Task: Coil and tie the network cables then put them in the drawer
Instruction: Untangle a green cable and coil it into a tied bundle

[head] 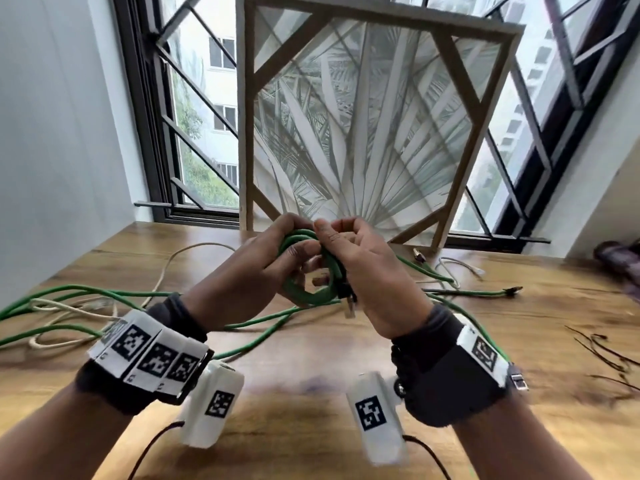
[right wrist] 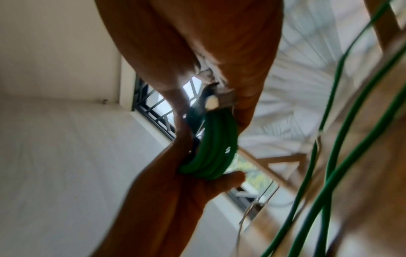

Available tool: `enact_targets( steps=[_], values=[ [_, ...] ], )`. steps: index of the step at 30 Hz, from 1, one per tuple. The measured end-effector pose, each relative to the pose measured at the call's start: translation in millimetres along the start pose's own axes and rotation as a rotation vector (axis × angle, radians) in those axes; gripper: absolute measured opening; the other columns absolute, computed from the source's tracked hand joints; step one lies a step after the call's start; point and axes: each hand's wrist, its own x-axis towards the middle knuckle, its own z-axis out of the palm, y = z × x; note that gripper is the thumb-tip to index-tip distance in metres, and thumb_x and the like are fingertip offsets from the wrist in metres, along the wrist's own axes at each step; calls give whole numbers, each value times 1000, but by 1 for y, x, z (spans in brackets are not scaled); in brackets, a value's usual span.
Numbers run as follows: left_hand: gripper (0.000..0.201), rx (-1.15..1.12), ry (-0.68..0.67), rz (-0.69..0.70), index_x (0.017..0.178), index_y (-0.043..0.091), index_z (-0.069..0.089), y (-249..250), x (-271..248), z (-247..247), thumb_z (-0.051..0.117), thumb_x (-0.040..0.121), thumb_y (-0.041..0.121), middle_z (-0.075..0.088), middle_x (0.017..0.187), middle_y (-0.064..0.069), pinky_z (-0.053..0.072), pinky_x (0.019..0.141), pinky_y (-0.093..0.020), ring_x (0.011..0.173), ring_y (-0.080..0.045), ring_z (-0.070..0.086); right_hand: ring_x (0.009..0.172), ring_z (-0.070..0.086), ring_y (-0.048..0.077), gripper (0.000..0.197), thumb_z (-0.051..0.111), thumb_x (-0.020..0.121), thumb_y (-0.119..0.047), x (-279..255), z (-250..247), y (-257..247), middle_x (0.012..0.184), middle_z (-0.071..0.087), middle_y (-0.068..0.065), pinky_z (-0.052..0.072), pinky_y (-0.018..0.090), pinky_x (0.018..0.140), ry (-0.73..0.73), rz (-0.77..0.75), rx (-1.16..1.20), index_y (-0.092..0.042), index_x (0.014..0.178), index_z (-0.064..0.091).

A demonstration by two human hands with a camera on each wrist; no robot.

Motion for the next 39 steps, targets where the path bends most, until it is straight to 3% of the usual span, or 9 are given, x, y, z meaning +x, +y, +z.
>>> enact_targets(
  steps=[2,6,9,13,18,22,28,35,39],
  values=[
    [26,-101,-28,-44,114,20,58,5,-1,5,64,96,38,62,79,8,63,60,-51,70,-17,62,86,69,22,37,66,98,-43,-4,-11,-4,108,66,15,58,29,62,46,-30,-175,-14,117,54],
    [33,-148,-75,-55,116,13,56,7,-4,11,60,91,34,62,78,8,62,52,-46,67,-15,61,86,71,22,29,75,92,-41,-22,-56,-23,101,71,12,56,24,64,79,-50,-591,-17,104,66],
    [35,-163,-77,-43,114,15,57,7,-5,11,64,91,40,62,79,5,61,48,-44,67,-17,61,72,70,22,25,80,88,-39,-39,-111,-41,81,75,10,58,36,69,89,-27,-878,-14,86,74],
    [71,-212,-97,-32,105,24,63,10,-6,8,83,63,78,60,78,5,59,44,-39,64,-15,64,69,71,14,23,83,85,-40,-55,-202,-57,71,76,-2,58,33,69,237,193,-1252,-18,77,78],
    [75,-275,-125,-33,103,27,66,11,-9,5,87,53,80,62,77,5,60,44,-43,60,-15,64,69,70,12,12,88,79,-26,-64,-312,-48,65,74,-6,57,27,69,330,482,-1528,-21,71,80],
    [73,-258,-138,-34,99,30,69,11,-7,12,88,51,80,62,81,0,60,46,-48,57,-16,63,71,66,7,15,86,81,-37,-89,-360,-28,68,73,-9,49,24,66,273,616,-1567,-24,76,81],
    [73,-245,-133,-35,99,29,69,13,-8,11,87,51,82,64,80,3,61,47,-51,57,-15,63,67,67,12,18,87,79,-38,-88,-361,-6,69,75,-7,48,24,61,162,613,-1575,-21,78,82],
    [73,-195,-147,-23,102,28,69,15,-10,7,84,55,82,64,81,3,62,49,-51,61,-18,64,67,76,16,17,91,72,-28,-80,-363,-2,64,76,-7,62,35,68,192,666,-1582,-17,74,78],
    [70,-170,-172,-8,102,30,68,15,-10,7,83,58,83,62,78,5,62,48,-44,62,-16,65,52,69,9,16,92,72,-18,-87,-363,5,64,76,1,54,22,56,222,713,-1520,-14,77,77]
  ],
)
